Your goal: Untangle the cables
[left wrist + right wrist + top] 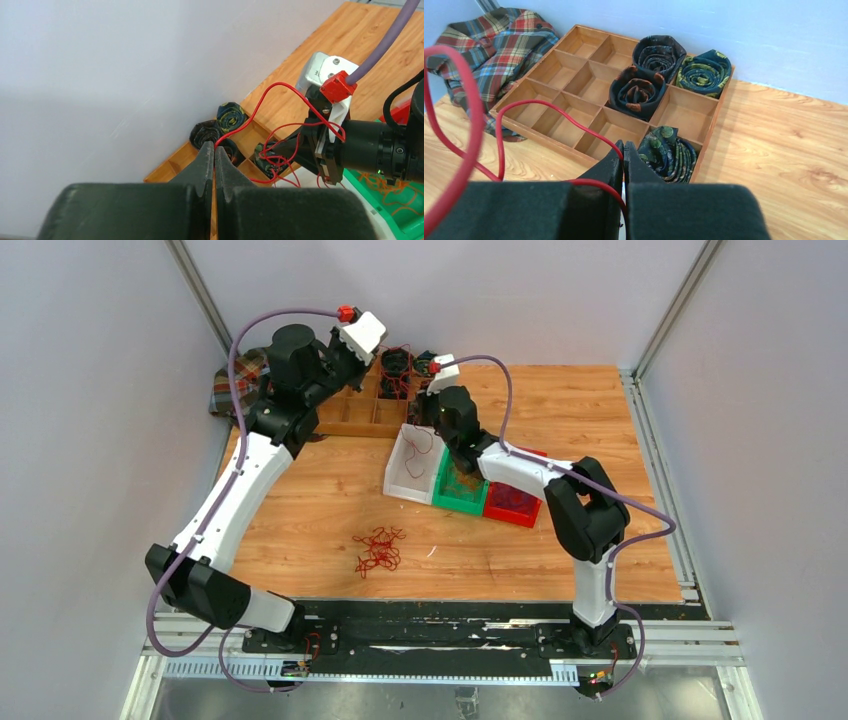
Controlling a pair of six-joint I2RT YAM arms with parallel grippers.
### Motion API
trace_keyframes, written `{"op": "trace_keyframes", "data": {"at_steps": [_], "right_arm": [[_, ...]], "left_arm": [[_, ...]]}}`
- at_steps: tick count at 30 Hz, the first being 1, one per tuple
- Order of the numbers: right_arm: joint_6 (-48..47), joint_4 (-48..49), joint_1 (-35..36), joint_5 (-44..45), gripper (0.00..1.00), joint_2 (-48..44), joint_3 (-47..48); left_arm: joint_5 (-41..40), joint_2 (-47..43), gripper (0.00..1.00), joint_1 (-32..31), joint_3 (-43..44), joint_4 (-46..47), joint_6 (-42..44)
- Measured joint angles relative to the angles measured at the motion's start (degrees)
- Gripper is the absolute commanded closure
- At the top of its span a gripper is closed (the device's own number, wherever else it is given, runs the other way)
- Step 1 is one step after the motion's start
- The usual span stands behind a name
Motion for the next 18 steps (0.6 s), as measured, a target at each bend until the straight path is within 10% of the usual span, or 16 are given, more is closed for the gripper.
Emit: {"op": "trace_keyframes", "data": {"at_steps": [10,13,18], "right_arm": [[-5.16,-0.31,0.74,0.87,0.99,1.88,0.33],[-4.72,-0.37,1.79,0.96,0.69,1.88,-4.07],[-2.29,-0.39,3.17,0.26,0.53,1.97,-9.38]], "left_arm": [[0.94,0.13,1.0,0.0,-0.46,-1.38,1.46],[1.09,0.13,1.0,0.0,-0.83,-3.96,1.97],[0.13,-0.63,1.0,-0.02,-2.82,-6.47,3.52]]}}
